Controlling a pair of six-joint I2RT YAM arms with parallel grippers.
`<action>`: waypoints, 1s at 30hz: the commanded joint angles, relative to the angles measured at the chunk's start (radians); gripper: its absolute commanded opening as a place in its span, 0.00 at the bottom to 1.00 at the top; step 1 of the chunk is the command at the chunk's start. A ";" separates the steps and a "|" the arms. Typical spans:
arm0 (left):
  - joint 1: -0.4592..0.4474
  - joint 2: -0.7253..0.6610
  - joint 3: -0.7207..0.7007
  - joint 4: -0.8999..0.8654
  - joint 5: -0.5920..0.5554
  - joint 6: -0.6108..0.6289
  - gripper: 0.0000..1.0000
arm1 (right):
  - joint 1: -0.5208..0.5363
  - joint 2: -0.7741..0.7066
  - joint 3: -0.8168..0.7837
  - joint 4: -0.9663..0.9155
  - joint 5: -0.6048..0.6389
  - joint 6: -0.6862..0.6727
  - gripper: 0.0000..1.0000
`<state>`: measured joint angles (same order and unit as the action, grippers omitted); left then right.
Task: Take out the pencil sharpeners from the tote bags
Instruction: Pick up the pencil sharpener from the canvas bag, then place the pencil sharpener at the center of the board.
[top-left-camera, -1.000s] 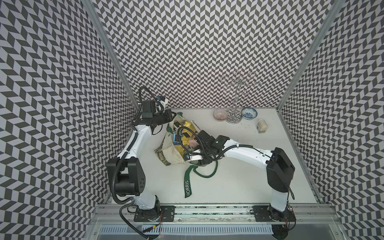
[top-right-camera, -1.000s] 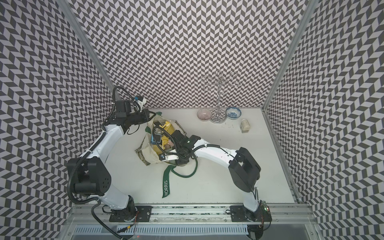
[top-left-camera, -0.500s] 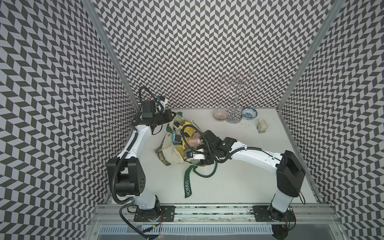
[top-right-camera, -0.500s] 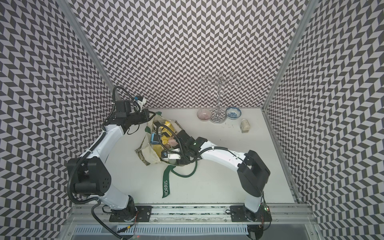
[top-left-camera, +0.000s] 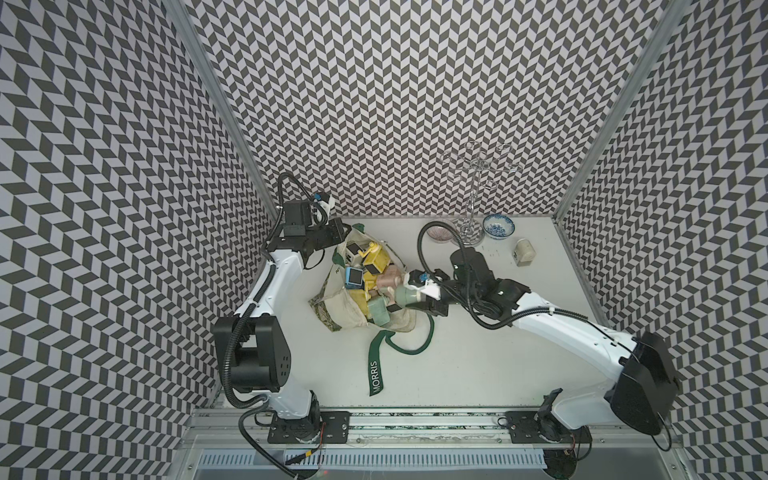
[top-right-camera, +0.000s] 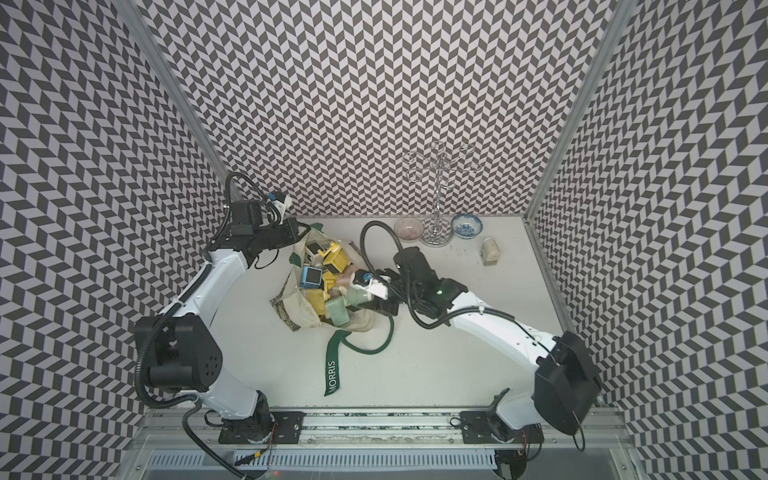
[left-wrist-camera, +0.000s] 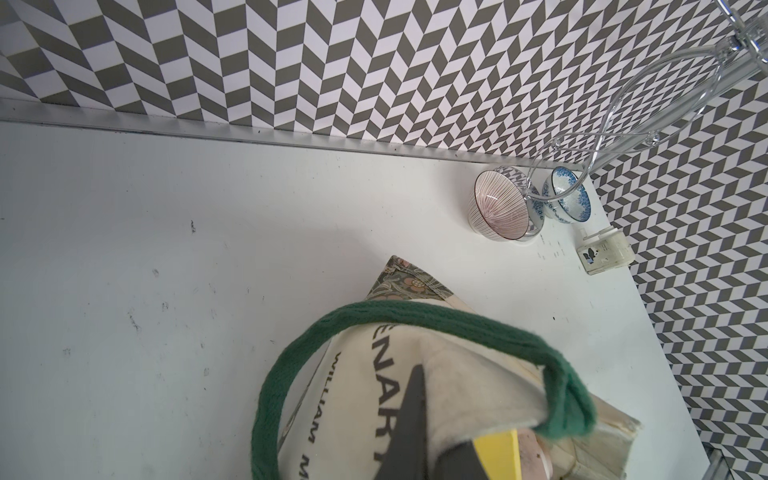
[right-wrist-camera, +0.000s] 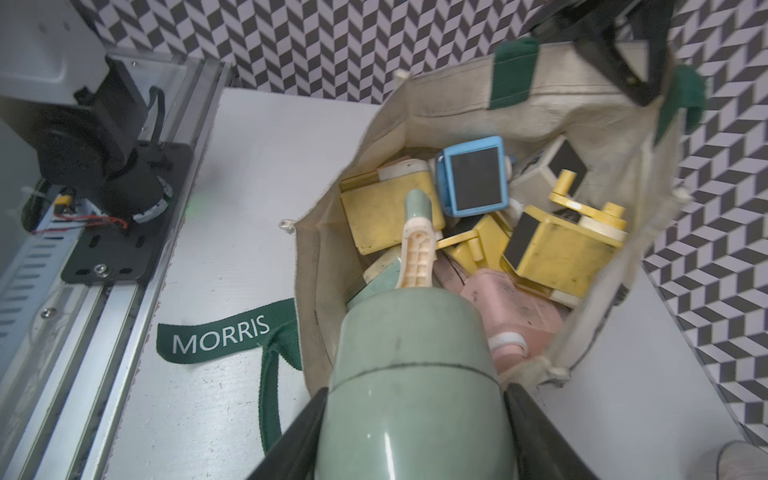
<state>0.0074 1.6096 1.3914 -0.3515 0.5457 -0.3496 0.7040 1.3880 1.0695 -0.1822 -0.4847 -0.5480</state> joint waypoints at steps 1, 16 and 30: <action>0.022 -0.077 0.039 0.102 0.001 0.006 0.00 | -0.083 -0.089 -0.046 0.316 -0.083 0.191 0.24; 0.028 -0.089 0.044 0.093 -0.023 0.009 0.00 | -0.488 0.020 -0.220 0.661 0.285 0.671 0.22; 0.037 -0.090 0.044 0.093 -0.016 0.004 0.00 | -0.659 0.343 -0.097 0.623 0.403 0.654 0.22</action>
<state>0.0231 1.5967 1.3914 -0.3683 0.5102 -0.3496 0.0723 1.7073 0.9070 0.3779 -0.1009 0.1349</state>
